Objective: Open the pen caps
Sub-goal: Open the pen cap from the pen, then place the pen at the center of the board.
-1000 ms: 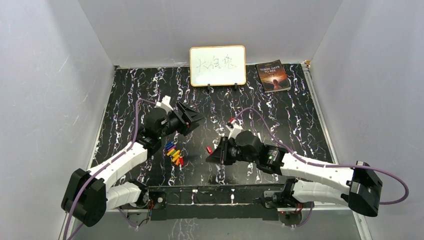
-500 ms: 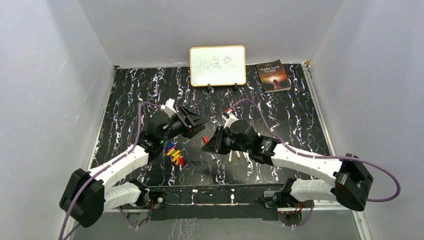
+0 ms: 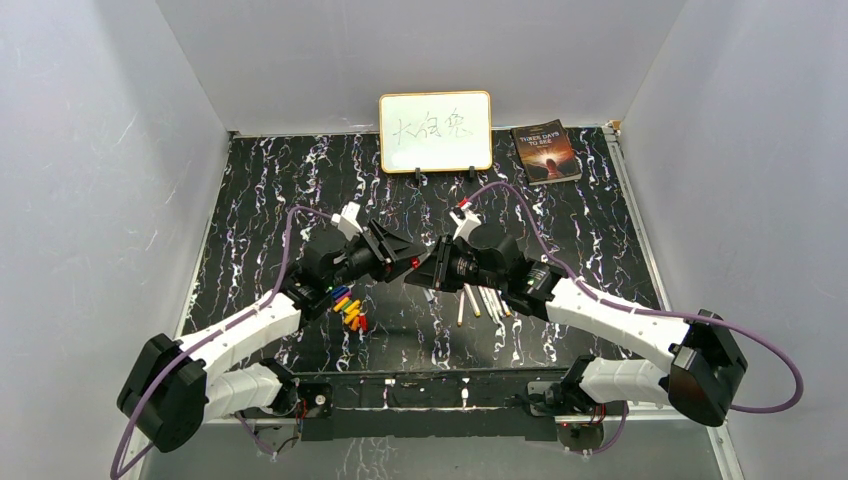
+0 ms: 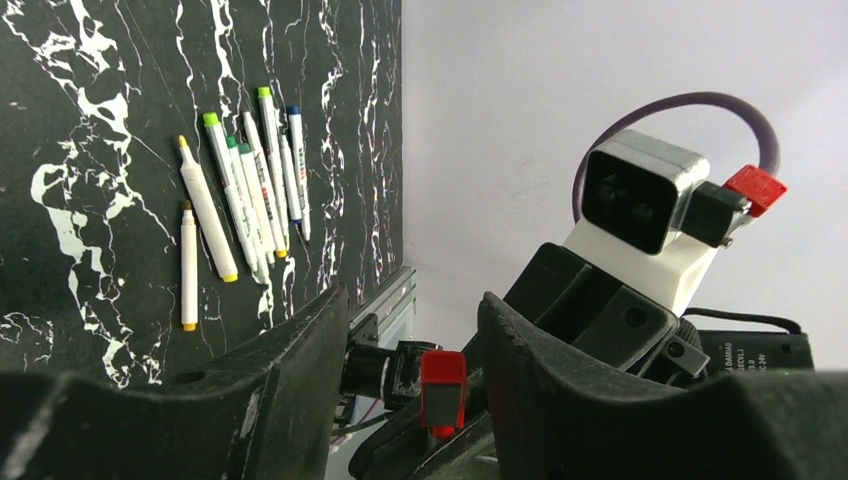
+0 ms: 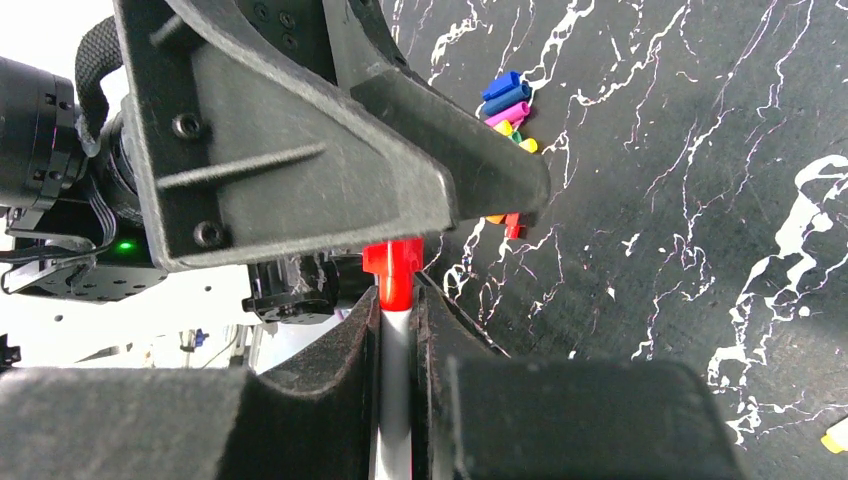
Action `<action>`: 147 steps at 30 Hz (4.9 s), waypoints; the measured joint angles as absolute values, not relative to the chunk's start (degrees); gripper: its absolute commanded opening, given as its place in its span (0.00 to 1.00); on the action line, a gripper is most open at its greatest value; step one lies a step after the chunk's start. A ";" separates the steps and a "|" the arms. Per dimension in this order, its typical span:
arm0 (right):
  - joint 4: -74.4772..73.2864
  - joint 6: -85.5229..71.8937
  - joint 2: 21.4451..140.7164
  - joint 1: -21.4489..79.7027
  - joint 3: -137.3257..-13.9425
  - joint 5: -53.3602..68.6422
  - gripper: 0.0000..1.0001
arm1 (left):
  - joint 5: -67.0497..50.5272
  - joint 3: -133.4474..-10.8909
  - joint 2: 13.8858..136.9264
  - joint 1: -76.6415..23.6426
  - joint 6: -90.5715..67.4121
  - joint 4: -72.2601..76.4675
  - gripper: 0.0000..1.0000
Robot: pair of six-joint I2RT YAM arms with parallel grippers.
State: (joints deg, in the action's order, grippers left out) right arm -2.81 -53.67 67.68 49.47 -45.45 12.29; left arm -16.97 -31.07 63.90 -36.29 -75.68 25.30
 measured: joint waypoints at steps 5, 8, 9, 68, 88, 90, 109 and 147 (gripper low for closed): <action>-2.81 -53.21 67.70 48.88 -45.45 12.64 0.00 | -16.88 -31.24 64.45 -37.60 -75.66 25.21 0.39; -2.81 -52.93 67.77 48.18 -45.45 12.99 0.00 | -16.88 -31.55 64.47 -38.20 -75.66 25.08 0.36; -2.81 -52.84 67.83 47.88 -45.45 13.17 0.00 | -16.88 -31.68 64.47 -38.33 -75.64 25.04 0.34; -5.56 -49.78 68.77 43.29 -40.84 14.55 0.00 | -27.07 -40.25 82.81 -37.10 -71.85 24.12 0.00; 6.04 -57.14 67.13 54.28 -35.64 -8.14 0.00 | -30.89 -35.35 82.63 -32.75 -77.54 34.11 0.00; 6.28 -57.17 67.13 54.50 -35.64 -8.56 0.00 | -31.86 -36.49 82.78 -32.38 -76.20 32.42 0.00; -4.73 -57.91 66.32 70.13 -33.06 10.35 0.00 | -30.20 -64.05 97.45 -19.75 -61.67 19.53 0.00; -24.86 -44.88 79.75 54.00 -46.30 -27.49 0.00 | -34.33 -43.90 65.23 -19.75 -52.86 -3.03 0.00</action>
State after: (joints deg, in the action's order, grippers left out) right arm -24.86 -44.88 79.75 54.00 -46.30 -27.49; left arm -34.33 -43.90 65.23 -19.75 -52.86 -3.03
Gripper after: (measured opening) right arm 0.079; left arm 0.145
